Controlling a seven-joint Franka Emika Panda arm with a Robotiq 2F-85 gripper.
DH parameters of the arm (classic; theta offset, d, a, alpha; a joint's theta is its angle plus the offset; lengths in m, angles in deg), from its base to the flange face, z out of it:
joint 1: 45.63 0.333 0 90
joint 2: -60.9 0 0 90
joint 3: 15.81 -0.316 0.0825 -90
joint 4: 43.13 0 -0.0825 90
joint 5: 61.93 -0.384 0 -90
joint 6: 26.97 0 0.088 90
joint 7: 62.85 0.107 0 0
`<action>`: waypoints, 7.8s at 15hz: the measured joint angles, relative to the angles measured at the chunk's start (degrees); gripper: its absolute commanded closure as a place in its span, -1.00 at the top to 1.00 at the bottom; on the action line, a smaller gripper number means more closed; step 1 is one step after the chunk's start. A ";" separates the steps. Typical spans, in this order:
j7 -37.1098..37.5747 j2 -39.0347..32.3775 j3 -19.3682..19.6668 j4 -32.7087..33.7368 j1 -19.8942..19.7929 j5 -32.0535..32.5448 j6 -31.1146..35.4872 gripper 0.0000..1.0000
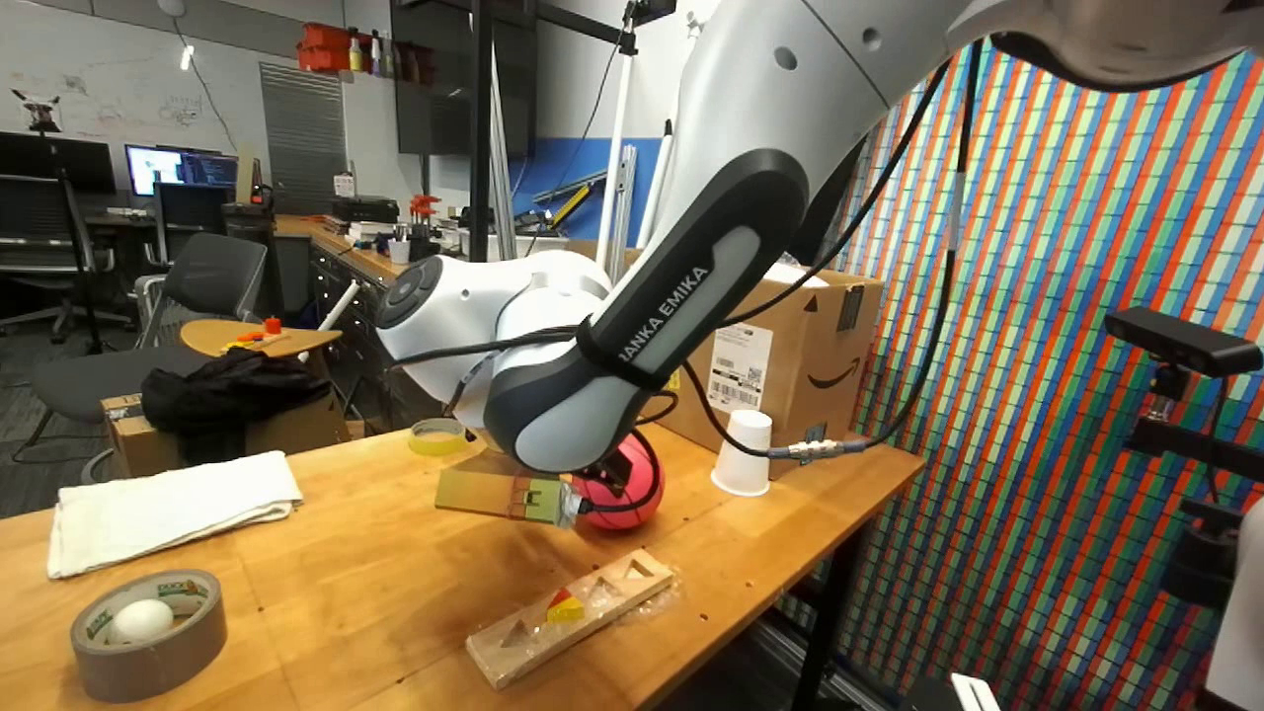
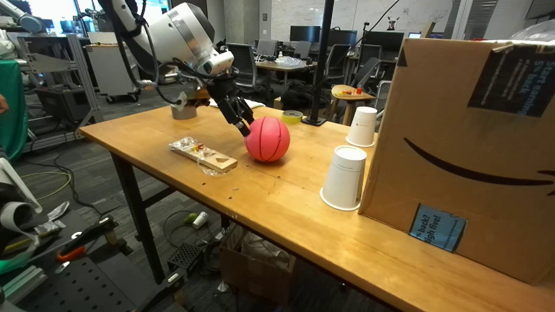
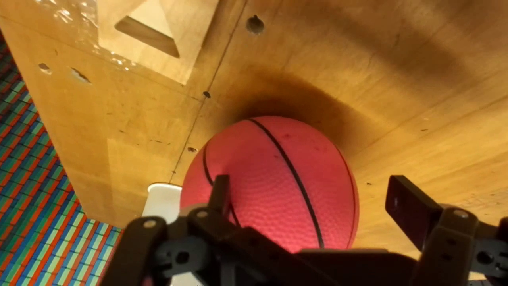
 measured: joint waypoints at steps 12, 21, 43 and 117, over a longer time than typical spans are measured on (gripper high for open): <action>0.58 -3.20 2.36 3.65 -0.92 13.54 6.20 1.00; 2.69 -7.32 2.46 15.74 -1.86 29.64 8.99 1.00; 3.05 3.41 -5.78 -0.85 3.71 -0.20 -8.47 1.00; -0.86 0.25 -8.77 -5.83 7.94 -0.84 7.90 1.00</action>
